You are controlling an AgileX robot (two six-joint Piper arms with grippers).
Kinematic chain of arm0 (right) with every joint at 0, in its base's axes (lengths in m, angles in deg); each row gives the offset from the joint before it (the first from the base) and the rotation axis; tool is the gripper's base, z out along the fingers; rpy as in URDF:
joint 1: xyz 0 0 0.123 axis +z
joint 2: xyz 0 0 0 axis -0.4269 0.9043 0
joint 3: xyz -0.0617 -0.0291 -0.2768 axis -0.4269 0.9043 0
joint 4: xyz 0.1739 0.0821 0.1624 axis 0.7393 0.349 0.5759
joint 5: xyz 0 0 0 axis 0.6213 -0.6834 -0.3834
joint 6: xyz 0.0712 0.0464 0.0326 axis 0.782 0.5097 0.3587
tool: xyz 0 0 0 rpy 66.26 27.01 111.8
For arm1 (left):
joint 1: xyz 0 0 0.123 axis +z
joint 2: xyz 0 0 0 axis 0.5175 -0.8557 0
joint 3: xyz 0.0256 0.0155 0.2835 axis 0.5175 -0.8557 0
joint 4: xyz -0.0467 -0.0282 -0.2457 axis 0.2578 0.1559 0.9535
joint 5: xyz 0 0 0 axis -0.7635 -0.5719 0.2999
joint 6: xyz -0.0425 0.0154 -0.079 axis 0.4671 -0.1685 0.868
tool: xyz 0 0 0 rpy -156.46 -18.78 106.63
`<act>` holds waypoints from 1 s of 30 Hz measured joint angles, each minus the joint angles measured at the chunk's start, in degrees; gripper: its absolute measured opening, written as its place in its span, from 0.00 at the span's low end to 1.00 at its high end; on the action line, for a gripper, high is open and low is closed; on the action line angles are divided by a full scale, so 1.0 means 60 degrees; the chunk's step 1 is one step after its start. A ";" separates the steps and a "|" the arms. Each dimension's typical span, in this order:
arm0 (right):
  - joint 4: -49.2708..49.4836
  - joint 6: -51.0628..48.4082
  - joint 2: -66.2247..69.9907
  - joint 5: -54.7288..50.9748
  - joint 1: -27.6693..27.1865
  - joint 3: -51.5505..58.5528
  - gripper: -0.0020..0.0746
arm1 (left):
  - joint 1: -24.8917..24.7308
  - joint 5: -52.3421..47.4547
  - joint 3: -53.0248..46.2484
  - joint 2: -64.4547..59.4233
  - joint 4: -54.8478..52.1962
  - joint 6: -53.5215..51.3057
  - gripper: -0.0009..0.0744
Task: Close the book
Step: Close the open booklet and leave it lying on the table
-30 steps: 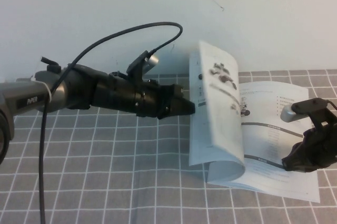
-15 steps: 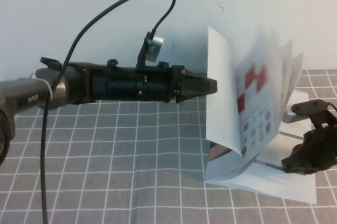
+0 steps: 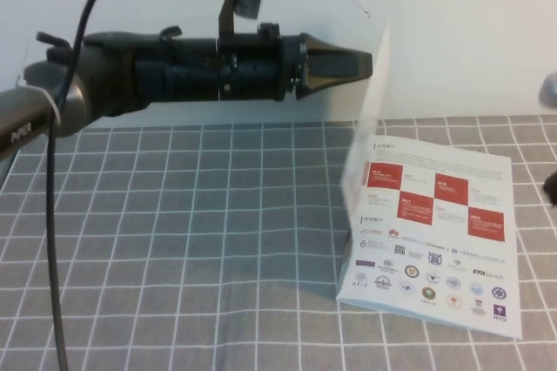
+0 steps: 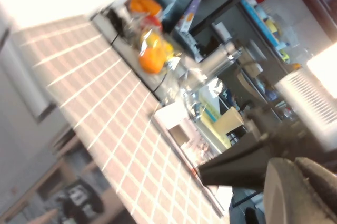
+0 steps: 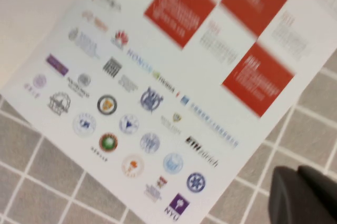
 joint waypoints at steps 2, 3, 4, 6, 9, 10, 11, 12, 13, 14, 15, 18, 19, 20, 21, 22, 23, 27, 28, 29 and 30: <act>-0.0057 0.0121 -0.0427 -0.0168 0.0000 -0.0423 0.02 | 0.0000 -0.0039 0.0130 0.0110 0.0000 0.0000 0.01; -0.0057 0.0120 -0.0618 -0.0211 0.0000 -0.0668 0.02 | 0.0000 -0.0079 0.0253 0.0179 0.0000 0.0000 0.01; 0.0024 0.0120 -0.0770 -0.0271 0.0000 -0.0907 0.02 | 0.0000 -0.0104 0.0299 0.0199 0.0000 0.0000 0.01; 0.0232 0.0097 -0.0933 -0.0318 0.0000 -0.1311 0.02 | 0.0000 -0.0122 0.0364 0.0200 0.0000 0.0000 0.01; 0.0719 -0.0219 -0.0970 -0.0335 0.0000 -0.1708 0.02 | 0.0000 -0.0122 0.0461 0.0200 -0.0037 0.0155 0.01; 0.0955 -0.0367 -0.0970 -0.0335 0.0000 -0.1777 0.02 | 0.0000 -0.0122 0.0503 0.0221 -0.0037 0.0227 0.01; 0.1191 -0.0522 -0.0919 -0.0335 0.0000 -0.1797 0.02 | 0.0000 -0.0122 0.0565 0.0260 -0.0081 0.0262 0.01; 0.1369 -0.0657 -0.0831 -0.0335 0.0000 -0.1793 0.02 | 0.0000 -0.0122 0.0662 0.0308 -0.0078 0.0286 0.01; 0.1578 -0.0809 -0.0681 -0.0360 0.0000 -0.1793 0.02 | 0.0000 -0.0122 0.0745 0.0365 -0.0105 0.0330 0.01; 0.1755 -0.0903 -0.0474 -0.0381 0.0000 -0.1793 0.02 | 0.0000 -0.0122 0.0871 0.0444 -0.0160 0.0331 0.01; 0.1898 -0.0996 -0.0270 -0.0381 0.0017 -0.1743 0.02 | 0.0000 -0.0122 0.1025 0.0552 -0.0360 0.0348 0.01; 0.2021 -0.1334 0.0657 -0.0036 0.0132 -0.1287 0.02 | 0.0000 -0.0192 0.1513 0.0949 -0.1505 0.0530 0.01; 0.2039 -0.1427 0.1063 0.0204 0.0172 -0.1067 0.02 | 0.0000 -0.0224 0.1673 0.1062 -0.2007 0.0679 0.01; 0.2039 -0.1497 0.1490 0.0475 0.0233 -0.0845 0.02 | 0.0000 -0.0286 0.1804 0.1210 -0.2507 0.0834 0.01; 0.2039 -0.1535 0.1835 0.0636 0.0262 -0.0688 0.02 | 0.0000 -0.0303 0.1884 0.1321 -0.2884 0.0962 0.01; 0.2065 -0.1551 0.2342 0.0892 0.0291 -0.0512 0.02 | 0.0000 -0.0329 0.1935 0.1436 -0.3226 0.1078 0.01; 0.2092 -0.1575 0.2741 0.1030 0.0328 -0.0436 0.02 | 0.0000 -0.0358 0.1973 0.1644 -0.3790 0.1240 0.01; 0.2260 -0.1690 0.3893 0.1483 0.0439 -0.0386 0.02 | 0.0000 -0.0418 0.1973 0.2258 -0.5255 0.1861 0.01; 0.2279 -0.1734 0.4074 0.1566 0.0464 -0.0386 0.02 | 0.0000 -0.0431 0.1973 0.2400 -0.5588 0.1997 0.01; 0.2283 -0.1749 0.4279 0.1635 0.0500 -0.0386 0.02 | 0.0000 -0.0364 0.1973 0.2582 -0.6003 0.2150 0.01; 0.2306 -0.1757 0.4458 0.1657 0.0547 -0.0386 0.02 | 0.0000 -0.0270 0.1973 0.2771 -0.6419 0.2314 0.01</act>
